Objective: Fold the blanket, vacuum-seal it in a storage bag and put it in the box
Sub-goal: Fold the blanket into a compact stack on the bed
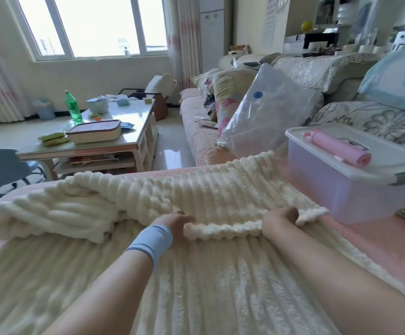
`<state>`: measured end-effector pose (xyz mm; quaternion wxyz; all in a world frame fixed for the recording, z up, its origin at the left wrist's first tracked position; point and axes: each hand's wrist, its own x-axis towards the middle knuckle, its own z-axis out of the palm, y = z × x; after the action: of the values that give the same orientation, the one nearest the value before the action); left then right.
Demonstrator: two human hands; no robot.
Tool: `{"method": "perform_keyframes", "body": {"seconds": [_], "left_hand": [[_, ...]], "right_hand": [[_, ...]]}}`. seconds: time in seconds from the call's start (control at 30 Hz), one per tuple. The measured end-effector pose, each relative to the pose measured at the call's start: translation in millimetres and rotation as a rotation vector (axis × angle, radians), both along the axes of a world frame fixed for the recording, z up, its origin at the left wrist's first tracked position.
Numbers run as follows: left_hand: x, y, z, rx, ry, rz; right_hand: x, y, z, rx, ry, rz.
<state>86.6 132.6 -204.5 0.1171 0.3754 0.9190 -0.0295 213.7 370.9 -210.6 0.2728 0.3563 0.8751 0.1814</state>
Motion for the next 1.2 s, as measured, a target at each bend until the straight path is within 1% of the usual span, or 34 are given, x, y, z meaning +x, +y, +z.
{"method": "perform_keyframes", "body": {"seconds": [0.03, 0.1, 0.17, 0.23, 0.27, 0.33, 0.4, 0.43, 0.47, 0.53, 0.6, 0.67, 0.77, 0.8, 0.83, 0.9, 0.93, 0.97, 1.0, 1.03, 1.07, 1.1, 1.13, 1.17, 1.2], "left_hand": [[-3, -12, 7, 0.083, 0.000, 0.041], [-12, -42, 23, 0.189, 0.035, 0.134], [-25, -77, 33, 0.177, 0.082, 0.218], [-36, -113, 37, 0.122, 0.113, 0.285], [-42, -129, 35, 0.106, 0.126, 0.314], [-53, -161, 30, 0.106, 0.136, 0.372], [-64, -187, 22, 0.115, 0.133, 0.423], [-71, -197, 17, 0.122, 0.128, 0.445], [-78, -206, 13, 0.133, 0.124, 0.465], [-93, -223, 5, 0.164, 0.132, 0.486], [-107, -237, -2, 0.213, 0.141, 0.470], [-118, -248, -9, 0.247, 0.165, 0.428], [-132, -260, -17, 0.227, 0.219, 0.355], [-135, -261, -19, 0.220, 0.234, 0.335], [-138, -261, -19, 0.226, 0.246, 0.323], [-144, -260, -14, 0.301, 0.300, 0.316], [-145, -258, -10, 0.361, 0.359, 0.313], [-146, -258, -5, 0.436, 0.414, 0.316], [-146, -258, 0, 0.525, 0.448, 0.323], [-144, -258, 6, 0.605, 0.458, 0.332], [-143, -259, 12, 0.636, 0.461, 0.339], [-142, -262, 17, 0.600, 0.469, 0.339], [-140, -267, 23, 0.508, 0.482, 0.332], [-139, -273, 30, 0.398, 0.480, 0.325], [-136, -280, 38, 0.291, 0.479, 0.318]], "right_hand": [[-10, -19, 7, -0.032, 0.060, 0.038], [-33, -66, 21, -0.126, 0.257, 0.237], [-56, -121, 31, -0.335, 0.434, 0.458], [-78, -173, 34, -0.542, 0.564, 0.588], [-88, -196, 33, -0.587, 0.610, 0.640], [-111, -237, 25, -0.621, 0.655, 0.739], [-133, -268, 14, -0.660, 0.647, 0.812], [-144, -280, 7, -0.645, 0.643, 0.853], [-156, -290, 0, -0.592, 0.645, 0.908], [-180, -306, -16, -0.420, 0.622, 1.003], [-200, -318, -26, -0.314, 0.588, 0.968], [-215, -324, -31, -0.267, 0.599, 0.902], [-237, -327, -25, -0.276, 0.709, 0.832], [-243, -327, -20, -0.333, 0.770, 0.780], [-247, -327, -13, -0.441, 0.845, 0.703], [-253, -325, 1, -0.750, 0.986, 0.530], [-253, -325, 7, -0.894, 1.046, 0.494], [-251, -325, 12, -0.977, 1.095, 0.503], [-248, -328, 15, -1.016, 1.143, 0.527], [-244, -330, 17, -1.048, 1.189, 0.538], [-241, -333, 16, -1.086, 1.225, 0.534], [-236, -338, 16, -1.126, 1.242, 0.522], [-231, -345, 16, -1.150, 1.245, 0.510], [-226, -351, 17, -1.120, 1.238, 0.522], [-222, -357, 19, -1.011, 1.206, 0.575]]}}
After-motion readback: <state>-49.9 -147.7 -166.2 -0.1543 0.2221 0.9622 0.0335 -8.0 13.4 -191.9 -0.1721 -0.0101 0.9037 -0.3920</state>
